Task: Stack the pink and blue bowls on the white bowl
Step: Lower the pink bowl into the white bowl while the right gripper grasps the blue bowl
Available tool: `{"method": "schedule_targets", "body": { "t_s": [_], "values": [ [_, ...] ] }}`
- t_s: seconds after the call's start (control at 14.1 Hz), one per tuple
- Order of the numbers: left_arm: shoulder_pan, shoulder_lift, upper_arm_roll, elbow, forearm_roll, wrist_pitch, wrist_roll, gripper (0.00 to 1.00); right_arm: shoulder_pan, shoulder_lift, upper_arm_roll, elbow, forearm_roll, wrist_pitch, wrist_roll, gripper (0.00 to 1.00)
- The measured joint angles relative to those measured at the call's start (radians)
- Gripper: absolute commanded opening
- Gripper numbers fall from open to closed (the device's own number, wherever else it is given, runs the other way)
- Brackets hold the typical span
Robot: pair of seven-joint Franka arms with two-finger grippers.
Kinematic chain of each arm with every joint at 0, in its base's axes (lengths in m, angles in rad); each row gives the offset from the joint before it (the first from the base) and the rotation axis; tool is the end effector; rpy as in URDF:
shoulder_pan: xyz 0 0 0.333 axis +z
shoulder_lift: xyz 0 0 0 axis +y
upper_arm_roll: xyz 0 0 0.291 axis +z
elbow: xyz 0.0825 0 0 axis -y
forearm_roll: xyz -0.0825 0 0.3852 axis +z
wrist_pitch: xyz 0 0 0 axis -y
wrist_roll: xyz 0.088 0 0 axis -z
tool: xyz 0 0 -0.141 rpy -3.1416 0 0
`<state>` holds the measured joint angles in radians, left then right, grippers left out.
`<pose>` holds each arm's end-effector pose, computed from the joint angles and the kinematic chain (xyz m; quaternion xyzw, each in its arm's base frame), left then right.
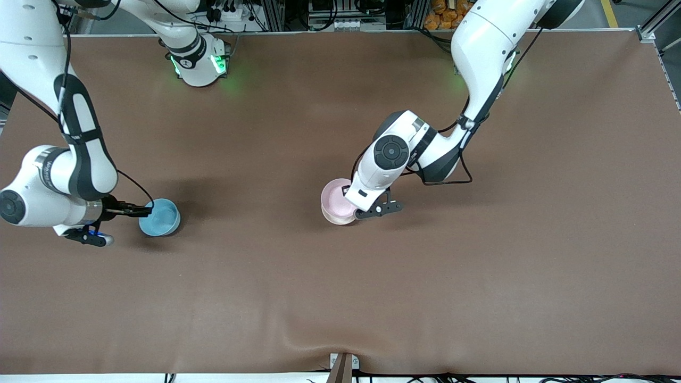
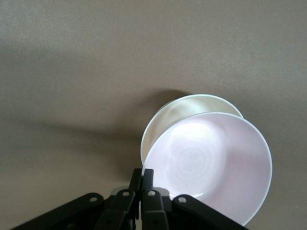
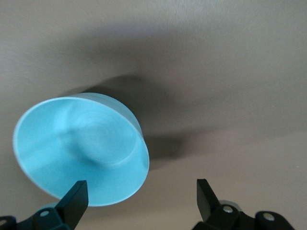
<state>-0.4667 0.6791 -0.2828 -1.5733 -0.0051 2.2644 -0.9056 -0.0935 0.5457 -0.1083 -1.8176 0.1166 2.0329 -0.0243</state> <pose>0.5182 -0.4569 0.2047 0.9897 0.1106 -0.0534 0.0740 0.5790 -0.1085 0.1623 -0.9795 0.1183 0.1589 0.0365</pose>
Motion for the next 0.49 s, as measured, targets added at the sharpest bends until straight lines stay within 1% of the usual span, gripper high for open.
{"method": "schedule_targets", "body": {
  "t_s": [0.07,0.14,0.21,0.28,0.35,0.42,0.49],
  "values": [
    [0.0,0.0,0.0,-0.002,0.0,0.012,0.0,0.0,0.0,0.012,0.0,0.0,0.0,0.003,0.003,0.97],
    [0.0,0.001,0.0,-0.004,0.0,0.023,0.0,0.0,0.0,0.022,0.0,0.0,0.0,0.006,0.011,0.87],
    [0.0,0.005,0.001,-0.006,0.0,0.033,0.0,0.0,0.0,0.029,0.0,0.0,0.0,0.007,0.023,0.63],
    [-0.001,0.009,0.001,-0.009,0.0,0.045,0.0,0.0,0.0,0.034,0.001,0.001,0.0,0.011,0.034,0.45],
    [-0.001,0.013,0.001,-0.012,0.0,0.054,0.0,0.0,0.0,0.037,0.001,0.001,0.0,0.022,0.039,0.21],
    [-0.001,0.016,0.002,-0.014,0.0,0.058,0.0,0.0,0.0,0.039,0.001,0.001,0.0,0.043,0.043,0.0],
    [-0.001,0.019,0.002,-0.017,0.0,0.063,0.0,0.0,0.0,0.042,0.001,0.001,0.001,0.066,0.053,0.0]
  ]
}}
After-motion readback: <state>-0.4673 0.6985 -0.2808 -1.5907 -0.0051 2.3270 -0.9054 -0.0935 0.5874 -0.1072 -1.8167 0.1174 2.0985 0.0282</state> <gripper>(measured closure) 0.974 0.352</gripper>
